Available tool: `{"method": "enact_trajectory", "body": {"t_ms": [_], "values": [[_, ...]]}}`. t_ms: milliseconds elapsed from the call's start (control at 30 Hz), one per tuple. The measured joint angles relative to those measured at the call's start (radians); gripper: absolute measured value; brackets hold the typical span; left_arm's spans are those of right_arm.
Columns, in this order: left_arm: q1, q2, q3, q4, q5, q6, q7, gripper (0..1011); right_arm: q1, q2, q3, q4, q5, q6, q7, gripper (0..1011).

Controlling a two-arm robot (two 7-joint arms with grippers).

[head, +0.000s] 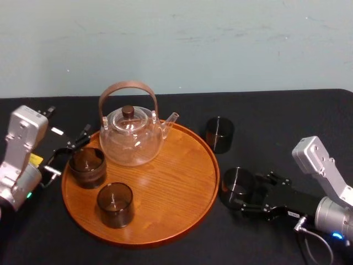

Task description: Pick up the glass from the table and place it on the tray.

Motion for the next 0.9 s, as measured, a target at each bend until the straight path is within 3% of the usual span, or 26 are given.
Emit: {"method": "enact_trajectory", "body": {"t_ms": [900], "values": [[0.0,0.0,0.0,0.0,0.0,0.0,0.0,1001,0.091,-0.04,-0.043,0.068,-0.004,0.016,0.016,1002]]}}
